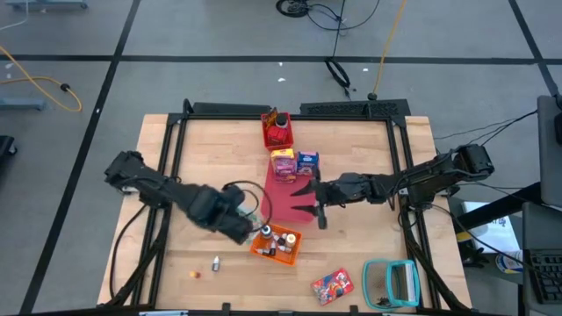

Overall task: Pick & Place Kitchen Items
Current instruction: Put the green cereal box into the pink bin

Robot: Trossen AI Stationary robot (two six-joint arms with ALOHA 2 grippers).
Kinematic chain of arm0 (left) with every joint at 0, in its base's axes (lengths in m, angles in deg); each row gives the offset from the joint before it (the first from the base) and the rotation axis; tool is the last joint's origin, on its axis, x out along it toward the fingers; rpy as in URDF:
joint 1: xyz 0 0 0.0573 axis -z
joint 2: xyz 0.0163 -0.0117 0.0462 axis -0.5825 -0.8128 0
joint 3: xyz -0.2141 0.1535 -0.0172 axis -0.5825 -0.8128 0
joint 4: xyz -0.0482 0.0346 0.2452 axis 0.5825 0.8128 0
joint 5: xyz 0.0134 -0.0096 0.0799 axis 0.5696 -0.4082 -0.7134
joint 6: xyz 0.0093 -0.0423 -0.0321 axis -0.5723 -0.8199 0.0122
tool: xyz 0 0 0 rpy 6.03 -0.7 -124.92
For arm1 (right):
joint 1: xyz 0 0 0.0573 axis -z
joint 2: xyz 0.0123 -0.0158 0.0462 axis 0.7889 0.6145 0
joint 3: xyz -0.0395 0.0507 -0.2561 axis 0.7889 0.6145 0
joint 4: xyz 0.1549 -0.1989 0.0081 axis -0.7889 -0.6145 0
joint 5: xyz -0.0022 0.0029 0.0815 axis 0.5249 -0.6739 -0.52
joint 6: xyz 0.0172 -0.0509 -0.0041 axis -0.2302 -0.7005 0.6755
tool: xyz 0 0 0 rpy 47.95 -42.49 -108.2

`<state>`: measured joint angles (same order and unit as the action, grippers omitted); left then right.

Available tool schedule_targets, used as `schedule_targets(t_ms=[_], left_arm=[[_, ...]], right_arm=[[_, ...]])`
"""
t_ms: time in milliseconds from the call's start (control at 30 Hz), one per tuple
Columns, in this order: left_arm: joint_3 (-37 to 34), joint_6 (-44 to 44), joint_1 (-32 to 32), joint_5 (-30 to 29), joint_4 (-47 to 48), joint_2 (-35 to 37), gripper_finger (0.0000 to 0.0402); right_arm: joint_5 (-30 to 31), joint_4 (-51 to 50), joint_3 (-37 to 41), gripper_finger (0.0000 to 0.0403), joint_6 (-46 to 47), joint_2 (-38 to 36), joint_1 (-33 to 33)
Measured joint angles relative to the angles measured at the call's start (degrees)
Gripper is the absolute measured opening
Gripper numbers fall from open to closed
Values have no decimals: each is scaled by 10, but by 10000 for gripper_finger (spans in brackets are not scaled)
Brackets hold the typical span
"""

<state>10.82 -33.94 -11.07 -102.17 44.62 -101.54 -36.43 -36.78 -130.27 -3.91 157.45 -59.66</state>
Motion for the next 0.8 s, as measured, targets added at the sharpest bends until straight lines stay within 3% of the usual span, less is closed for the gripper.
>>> schedule_targets(t_ms=[300, 600, 800], left_arm=[[8, 103, -59, -70, -16, -6, 0], [33, 258, -58, -201, -178, -4, 0], [33, 384, -59, -267, -210, -14, 0]], right_arm=[[2, 15, -16, 169, 28, 0, 0], [30, 12, -45, 169, 35, 28, 9], [29, 9, -58, 169, 45, 48, 9]])
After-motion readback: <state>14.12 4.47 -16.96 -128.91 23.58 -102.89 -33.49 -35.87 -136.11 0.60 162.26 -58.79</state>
